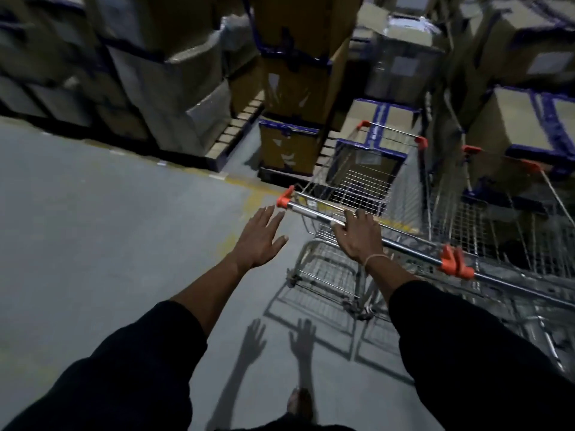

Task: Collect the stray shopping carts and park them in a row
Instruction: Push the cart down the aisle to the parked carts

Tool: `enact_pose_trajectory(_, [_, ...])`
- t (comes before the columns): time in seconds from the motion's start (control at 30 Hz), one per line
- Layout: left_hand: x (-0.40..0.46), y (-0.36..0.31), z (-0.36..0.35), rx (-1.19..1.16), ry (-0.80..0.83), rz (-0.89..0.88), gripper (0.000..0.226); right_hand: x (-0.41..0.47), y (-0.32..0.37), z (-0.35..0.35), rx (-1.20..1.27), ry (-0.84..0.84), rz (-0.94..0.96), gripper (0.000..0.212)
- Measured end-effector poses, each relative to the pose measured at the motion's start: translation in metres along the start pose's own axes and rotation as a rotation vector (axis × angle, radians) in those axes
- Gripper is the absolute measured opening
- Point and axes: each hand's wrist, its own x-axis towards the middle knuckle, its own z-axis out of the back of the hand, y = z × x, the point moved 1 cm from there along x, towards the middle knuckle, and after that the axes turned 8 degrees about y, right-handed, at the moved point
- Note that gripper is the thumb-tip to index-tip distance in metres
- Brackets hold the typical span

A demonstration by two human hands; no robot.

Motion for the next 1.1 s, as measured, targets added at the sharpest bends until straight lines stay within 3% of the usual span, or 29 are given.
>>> enact_pose_trajectory(0.23, [-0.108, 0.056, 0.001, -0.086, -0.067, 0.219, 0.071, -0.021, 0.086, -0.028, -0.074, 0.067, 0.242, 0.086])
enact_pose_trajectory(0.43, [-0.242, 0.103, -0.018, -0.145, -0.114, 0.397, 0.076, -0.073, 0.176, -0.06, -0.088, 0.166, 0.444, 0.082])
enact_pose_trajectory(0.57, [-0.353, 0.125, -0.04, -0.215, -0.155, 0.522, 0.089, -0.129, 0.247, -0.089, -0.109, 0.22, 0.582, 0.089])
enact_pose_trajectory(0.67, [-0.44, 0.141, -0.061, -0.261, -0.19, 0.63, 0.089, -0.175, 0.304, -0.111, -0.13, 0.265, 0.687, 0.088])
enact_pose_trajectory(0.9, [-0.644, 0.155, -0.102, -0.312, -0.288, 0.922, 0.085, -0.29, 0.44, -0.163, -0.137, 0.337, 0.962, 0.11])
enact_pose_trajectory(1.1, [-0.788, 0.161, -0.135, -0.344, -0.349, 1.193, 0.093, -0.378, 0.551, -0.209, -0.138, 0.42, 1.193, 0.111])
